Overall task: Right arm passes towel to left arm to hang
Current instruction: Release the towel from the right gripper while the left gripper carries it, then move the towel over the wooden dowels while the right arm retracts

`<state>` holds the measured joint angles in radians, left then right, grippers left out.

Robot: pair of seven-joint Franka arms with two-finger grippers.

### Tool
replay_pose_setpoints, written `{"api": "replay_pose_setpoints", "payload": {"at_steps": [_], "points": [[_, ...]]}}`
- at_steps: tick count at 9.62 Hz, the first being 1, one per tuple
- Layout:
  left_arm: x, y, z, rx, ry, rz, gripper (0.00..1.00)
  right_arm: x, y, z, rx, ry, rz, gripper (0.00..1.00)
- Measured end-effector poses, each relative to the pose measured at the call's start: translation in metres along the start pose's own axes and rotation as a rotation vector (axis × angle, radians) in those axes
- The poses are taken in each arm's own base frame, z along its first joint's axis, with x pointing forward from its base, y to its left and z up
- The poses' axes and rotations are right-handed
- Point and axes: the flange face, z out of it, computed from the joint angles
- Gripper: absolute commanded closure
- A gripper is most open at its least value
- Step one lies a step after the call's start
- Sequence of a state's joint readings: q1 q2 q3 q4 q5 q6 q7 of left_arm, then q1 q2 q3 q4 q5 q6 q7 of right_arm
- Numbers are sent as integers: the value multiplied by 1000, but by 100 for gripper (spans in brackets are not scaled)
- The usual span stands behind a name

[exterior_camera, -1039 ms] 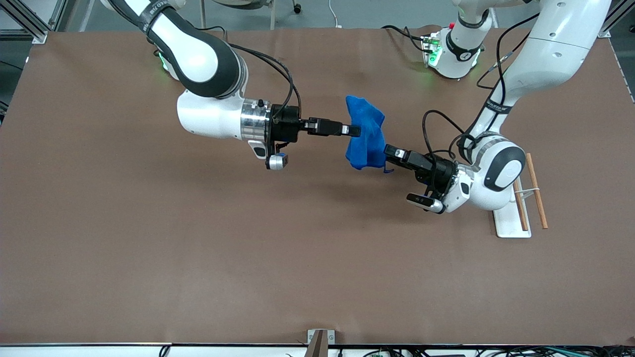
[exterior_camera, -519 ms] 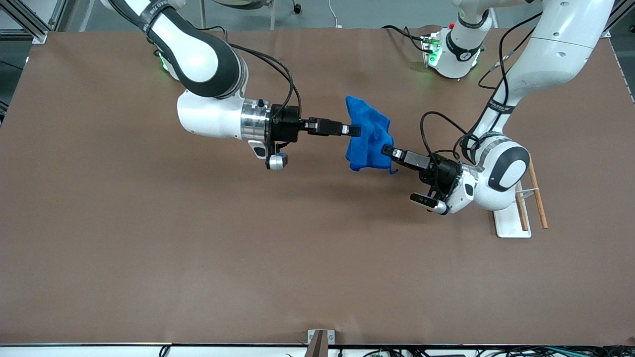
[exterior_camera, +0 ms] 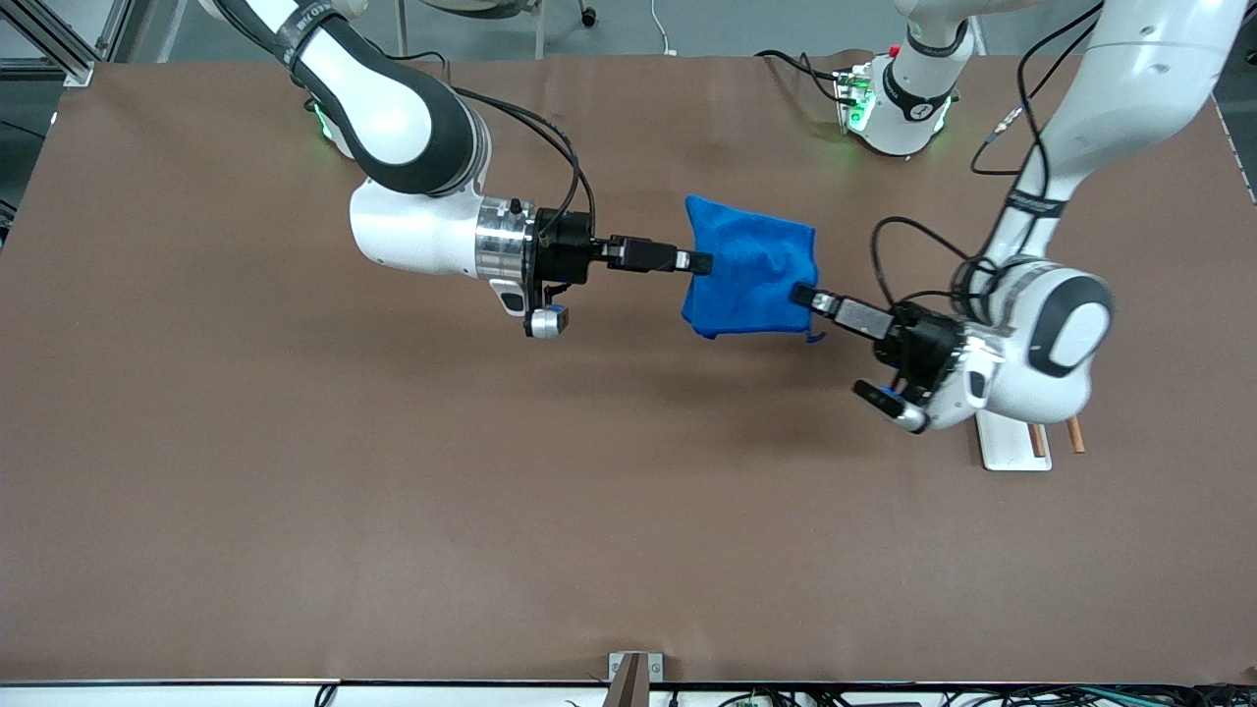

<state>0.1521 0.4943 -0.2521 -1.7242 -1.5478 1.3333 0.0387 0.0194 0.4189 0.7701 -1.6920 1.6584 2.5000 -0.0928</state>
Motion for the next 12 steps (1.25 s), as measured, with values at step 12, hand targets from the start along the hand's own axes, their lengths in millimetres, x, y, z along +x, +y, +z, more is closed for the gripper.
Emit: {"api": "replay_pose_setpoints", "payload": {"at_steps": [12], "points": [[-89,67,-167,804,643,-504,100,191,27,-320,-896,303,-486,0]]}}
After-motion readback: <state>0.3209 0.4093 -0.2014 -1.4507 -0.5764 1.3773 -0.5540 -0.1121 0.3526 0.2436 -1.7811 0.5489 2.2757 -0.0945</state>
